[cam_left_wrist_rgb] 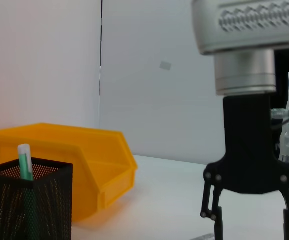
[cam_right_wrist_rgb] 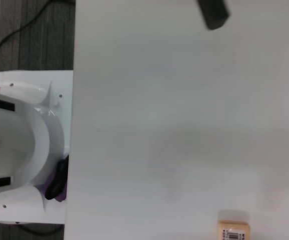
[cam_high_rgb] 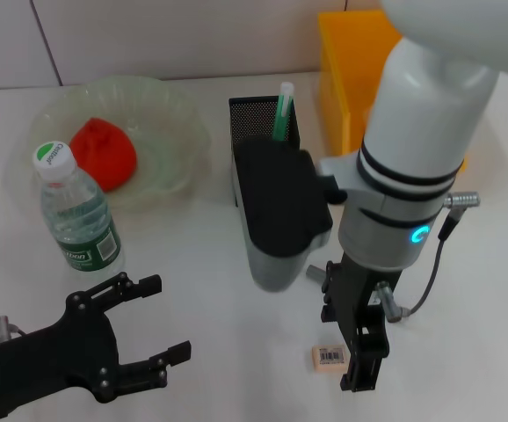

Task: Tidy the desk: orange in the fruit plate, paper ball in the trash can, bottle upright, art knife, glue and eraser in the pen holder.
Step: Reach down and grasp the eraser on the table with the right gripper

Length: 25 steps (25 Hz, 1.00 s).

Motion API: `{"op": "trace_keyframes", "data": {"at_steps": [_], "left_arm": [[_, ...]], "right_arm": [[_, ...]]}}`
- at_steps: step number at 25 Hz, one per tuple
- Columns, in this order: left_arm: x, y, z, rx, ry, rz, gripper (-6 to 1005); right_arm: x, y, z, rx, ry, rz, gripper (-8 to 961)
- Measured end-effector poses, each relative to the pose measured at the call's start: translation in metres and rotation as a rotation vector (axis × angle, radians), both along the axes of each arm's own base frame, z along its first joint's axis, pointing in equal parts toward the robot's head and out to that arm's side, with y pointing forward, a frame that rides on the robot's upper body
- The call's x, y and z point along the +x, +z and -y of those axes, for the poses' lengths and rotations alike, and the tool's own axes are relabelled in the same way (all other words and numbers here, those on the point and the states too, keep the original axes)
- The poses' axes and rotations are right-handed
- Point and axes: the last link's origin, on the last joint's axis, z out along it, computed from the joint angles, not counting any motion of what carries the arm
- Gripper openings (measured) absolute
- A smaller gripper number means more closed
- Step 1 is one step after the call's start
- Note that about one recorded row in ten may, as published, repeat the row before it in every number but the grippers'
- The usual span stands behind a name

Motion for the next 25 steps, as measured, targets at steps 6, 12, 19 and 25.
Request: {"op": "trace_keyframes", "data": {"at_steps": [6, 12, 19, 25], "left_arm": [[0.001, -0.001, -0.001, -0.008, 0.001, 0.001, 876], [0.001, -0.002, -0.003, -0.010, 0.004, -0.006, 876], [0.001, -0.003, -0.002, -0.016, 0.004, -0.007, 876], [0.002, -0.004, -0.001, -0.021, 0.002, -0.004, 876]], "right_arm": [[0.008, -0.006, 0.003, 0.015, 0.001, -0.009, 796], [0.018, -0.014, 0.003, 0.029, -0.018, -0.012, 785], [0.025, -0.023, 0.002, 0.040, -0.010, -0.011, 773], [0.027, -0.025, 0.001, 0.048, -0.018, -0.011, 763]]}}
